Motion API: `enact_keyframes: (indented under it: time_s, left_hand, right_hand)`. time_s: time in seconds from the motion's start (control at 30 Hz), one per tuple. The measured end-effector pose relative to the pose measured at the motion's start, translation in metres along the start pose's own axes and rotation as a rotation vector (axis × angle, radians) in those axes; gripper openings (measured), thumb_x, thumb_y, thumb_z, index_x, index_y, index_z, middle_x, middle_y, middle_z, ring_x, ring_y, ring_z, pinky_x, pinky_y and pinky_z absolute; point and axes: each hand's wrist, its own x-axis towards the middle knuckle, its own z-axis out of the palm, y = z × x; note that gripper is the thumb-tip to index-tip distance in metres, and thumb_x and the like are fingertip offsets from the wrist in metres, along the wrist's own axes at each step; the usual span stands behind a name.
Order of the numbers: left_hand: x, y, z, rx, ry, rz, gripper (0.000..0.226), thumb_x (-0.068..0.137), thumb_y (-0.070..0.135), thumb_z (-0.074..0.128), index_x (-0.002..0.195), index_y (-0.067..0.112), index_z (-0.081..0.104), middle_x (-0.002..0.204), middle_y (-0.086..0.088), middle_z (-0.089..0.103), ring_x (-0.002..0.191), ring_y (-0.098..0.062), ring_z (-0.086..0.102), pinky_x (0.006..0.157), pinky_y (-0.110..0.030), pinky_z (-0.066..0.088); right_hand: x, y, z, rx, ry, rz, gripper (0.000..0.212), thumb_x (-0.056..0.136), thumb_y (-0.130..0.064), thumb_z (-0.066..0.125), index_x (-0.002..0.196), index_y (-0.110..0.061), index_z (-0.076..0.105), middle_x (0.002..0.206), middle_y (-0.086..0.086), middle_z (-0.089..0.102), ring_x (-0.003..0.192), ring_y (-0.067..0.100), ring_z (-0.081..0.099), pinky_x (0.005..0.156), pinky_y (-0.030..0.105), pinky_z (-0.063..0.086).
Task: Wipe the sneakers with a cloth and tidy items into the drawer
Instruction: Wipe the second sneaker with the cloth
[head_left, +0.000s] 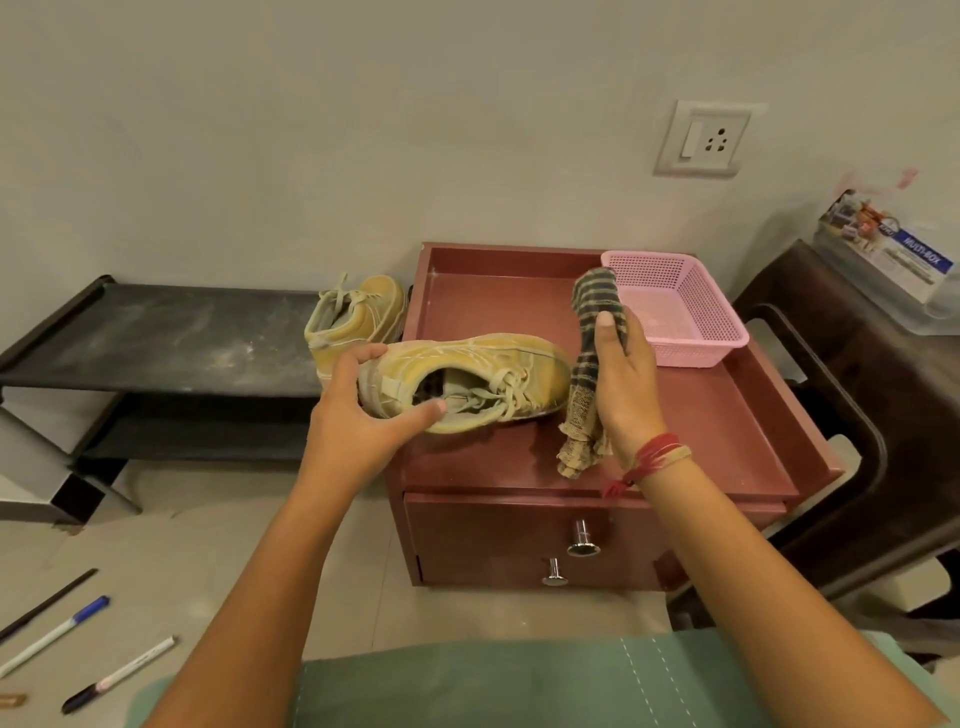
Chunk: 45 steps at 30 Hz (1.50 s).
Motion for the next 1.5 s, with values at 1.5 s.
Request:
enact_keyframes:
  time_s: [1.5]
  left_hand:
    - [-0.001, 0.024, 0.029, 0.216, 0.164, 0.612, 0.074, 0.066, 0.054, 0.074, 0.118, 0.006, 0.053, 0.111, 0.007, 0.048, 0.102, -0.013, 0.052, 0.08, -0.035, 0.053]
  right_hand:
    - [-0.054, -0.01, 0.016, -0.243, -0.401, -0.301, 0.042, 0.09, -0.048, 0.042, 0.122, -0.027, 0.059, 0.142, -0.007, 0.045, 0.138, 0.012, 0.03, 0.116, 0.038, 0.023]
